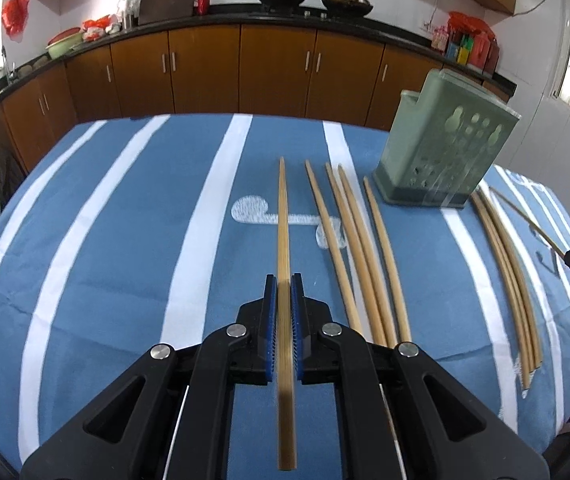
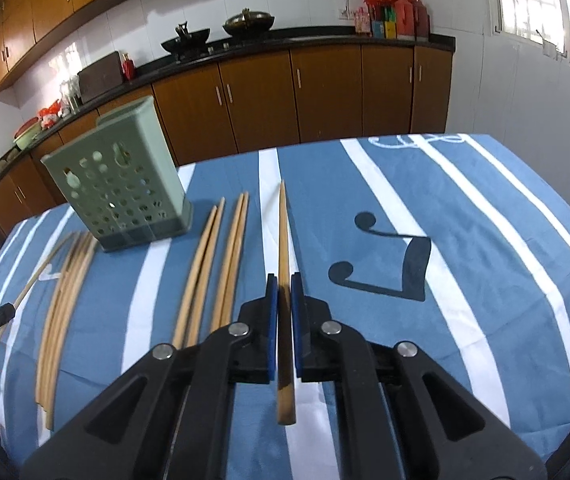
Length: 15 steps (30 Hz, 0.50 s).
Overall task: Organize utensils
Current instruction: 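Lift both held chopsticks upright and carry them above the green holder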
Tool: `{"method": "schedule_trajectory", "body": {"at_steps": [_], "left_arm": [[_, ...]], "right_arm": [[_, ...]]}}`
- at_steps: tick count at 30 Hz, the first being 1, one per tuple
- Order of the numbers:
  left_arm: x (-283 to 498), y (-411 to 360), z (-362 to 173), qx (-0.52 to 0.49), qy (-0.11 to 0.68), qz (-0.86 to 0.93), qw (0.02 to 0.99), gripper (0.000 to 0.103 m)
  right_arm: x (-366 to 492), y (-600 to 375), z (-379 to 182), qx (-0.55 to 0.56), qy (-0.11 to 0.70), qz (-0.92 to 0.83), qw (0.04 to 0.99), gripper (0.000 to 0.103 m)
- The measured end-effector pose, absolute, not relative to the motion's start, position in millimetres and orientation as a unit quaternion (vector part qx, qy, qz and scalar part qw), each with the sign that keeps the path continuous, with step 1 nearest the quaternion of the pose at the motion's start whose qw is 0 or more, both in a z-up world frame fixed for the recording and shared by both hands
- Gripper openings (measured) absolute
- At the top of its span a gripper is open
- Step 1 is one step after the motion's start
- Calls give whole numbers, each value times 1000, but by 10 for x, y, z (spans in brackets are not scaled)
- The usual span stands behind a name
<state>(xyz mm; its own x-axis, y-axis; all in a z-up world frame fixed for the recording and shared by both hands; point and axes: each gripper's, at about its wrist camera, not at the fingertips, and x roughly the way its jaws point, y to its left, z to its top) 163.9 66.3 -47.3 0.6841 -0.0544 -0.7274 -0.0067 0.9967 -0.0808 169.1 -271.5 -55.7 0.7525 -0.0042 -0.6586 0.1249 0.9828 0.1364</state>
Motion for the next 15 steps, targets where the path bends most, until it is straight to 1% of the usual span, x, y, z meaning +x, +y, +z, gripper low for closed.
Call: {"method": "schedule_trajectory", "body": {"at_steps": [15], "left_arm": [[1554,611,61,-43,326,-17,944,7]], "right_arm": [[1529,-2801,-150,95,287,-40,952,8]]}}
